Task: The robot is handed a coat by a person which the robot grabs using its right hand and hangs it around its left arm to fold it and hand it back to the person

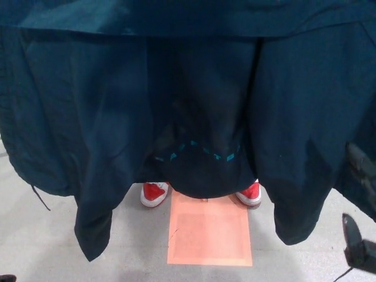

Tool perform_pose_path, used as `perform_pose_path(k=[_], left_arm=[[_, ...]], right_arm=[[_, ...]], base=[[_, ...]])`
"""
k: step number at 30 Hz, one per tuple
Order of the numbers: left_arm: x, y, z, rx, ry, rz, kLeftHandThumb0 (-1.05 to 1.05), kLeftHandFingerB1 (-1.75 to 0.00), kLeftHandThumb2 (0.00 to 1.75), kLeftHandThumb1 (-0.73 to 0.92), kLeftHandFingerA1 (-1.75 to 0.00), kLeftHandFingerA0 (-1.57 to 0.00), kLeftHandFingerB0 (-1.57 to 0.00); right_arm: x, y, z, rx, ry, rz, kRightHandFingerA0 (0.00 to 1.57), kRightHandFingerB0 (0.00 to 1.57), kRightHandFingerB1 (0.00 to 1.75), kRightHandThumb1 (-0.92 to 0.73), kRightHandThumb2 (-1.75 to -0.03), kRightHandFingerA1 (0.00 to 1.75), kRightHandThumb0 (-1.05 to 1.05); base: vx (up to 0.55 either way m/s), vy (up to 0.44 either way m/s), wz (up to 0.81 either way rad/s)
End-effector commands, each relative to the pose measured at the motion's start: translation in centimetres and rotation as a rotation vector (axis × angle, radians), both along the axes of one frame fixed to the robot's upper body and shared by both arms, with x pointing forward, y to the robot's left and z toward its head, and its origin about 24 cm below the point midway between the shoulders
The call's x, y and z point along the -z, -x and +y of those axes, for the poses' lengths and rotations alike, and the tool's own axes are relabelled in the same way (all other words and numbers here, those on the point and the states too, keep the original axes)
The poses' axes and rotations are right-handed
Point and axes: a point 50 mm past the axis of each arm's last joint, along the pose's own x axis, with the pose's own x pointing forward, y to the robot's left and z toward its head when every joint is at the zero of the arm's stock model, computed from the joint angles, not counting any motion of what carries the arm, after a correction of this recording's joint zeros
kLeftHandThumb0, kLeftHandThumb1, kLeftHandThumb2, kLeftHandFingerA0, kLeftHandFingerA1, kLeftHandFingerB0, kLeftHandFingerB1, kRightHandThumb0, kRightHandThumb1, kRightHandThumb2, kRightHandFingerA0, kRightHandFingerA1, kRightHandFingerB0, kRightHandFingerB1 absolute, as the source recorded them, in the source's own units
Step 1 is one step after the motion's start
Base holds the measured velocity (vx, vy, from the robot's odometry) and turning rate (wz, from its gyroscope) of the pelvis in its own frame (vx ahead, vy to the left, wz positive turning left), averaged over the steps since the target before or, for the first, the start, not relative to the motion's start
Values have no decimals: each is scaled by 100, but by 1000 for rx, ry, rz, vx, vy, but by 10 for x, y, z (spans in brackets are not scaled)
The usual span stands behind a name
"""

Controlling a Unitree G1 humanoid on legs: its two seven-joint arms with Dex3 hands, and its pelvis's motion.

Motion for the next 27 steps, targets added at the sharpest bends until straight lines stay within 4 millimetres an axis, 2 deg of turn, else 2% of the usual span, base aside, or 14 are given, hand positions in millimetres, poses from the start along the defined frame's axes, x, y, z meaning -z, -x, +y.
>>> perform_pose_path(k=[1,5,7,8,13,15,16,18,19,20,21,23,24,27], left_arm=[[-12,-11,7,7,8,-69,-73,-38,104,75,-42,-7,-3],[-13,-10,7,6,25,-75,-69,-38,105,73,-40,-5,-5],[-13,-10,7,16,18,-70,-73,-39,105,75,-43,-9,-5],[-12,-9,7,26,12,-68,-69,-38,106,74,-42,-5,-4],[-8,-3,6,37,9,-50,-70,-39,106,74,-43,-7,-4],[-8,-3,5,27,18,-50,-70,-39,105,74,-43,-8,-4],[-8,-3,5,29,15,-51,-34,-47,113,59,-47,0,0],[-8,-3,4,46,1,-53,-34,-47,114,60,-47,0,0],[-8,-3,4,53,-3,-53,-69,-37,107,75,-43,-5,-4],[-9,-3,5,51,-5,-54,-74,-38,104,76,-45,-14,-3],[-9,-4,5,49,-6,-59,-33,-47,114,61,-47,0,0],[-10,-5,5,50,-4,-67,-33,-47,114,61,-47,0,0],[-10,-6,4,49,-1,-70,-33,-47,114,61,-46,0,0],[-11,-12,2,57,-9,-70,-33,-47,115,62,-47,0,0]], right_arm=[[-145,31,28,-227,194,-504,0,0,10,-88,-123,18,-103],[-165,22,30,-251,256,-527,0,0,11,-86,-122,16,-103],[-172,16,32,-277,270,-526,0,0,6,-86,-121,7,-105],[-176,12,34,-283,278,-516,0,0,5,-85,-120,4,-105],[-190,-13,40,-287,393,-414,0,0,9,-83,-119,9,-98],[-192,-24,41,-284,427,-380,0,0,16,-80,-117,16,-91],[-193,-30,41,-278,449,-364,0,0,10,-79,-101,4,-94],[-196,-41,41,-259,501,-332,0,0,10,-77,-96,0,-91],[-198,-48,42,-247,537,-312,0,0,12,-86,-121,11,-93],[-201,-53,43,-240,557,-298,0,0,9,-79,-98,1,-90],[-204,-64,44,-235,587,-272,0,0,10,-83,-100,1,-91],[-209,-75,45,-228,622,-242,0,0,10,-83,-100,1,-91],[-213,-85,47,-228,641,-198,0,0,15,-89,-123,13,-88],[-220,-104,50,-222,683,-117,0,0,14,-89,-122,12,-89]], base=[[0,0,0],[0,0,0],[0,0,0],[0,0,0],[0,0,0],[0,0,0],[0,0,0],[0,0,0],[0,0,0],[0,0,0],[0,0,0],[0,0,0],[0,0,0],[0,0,0]])
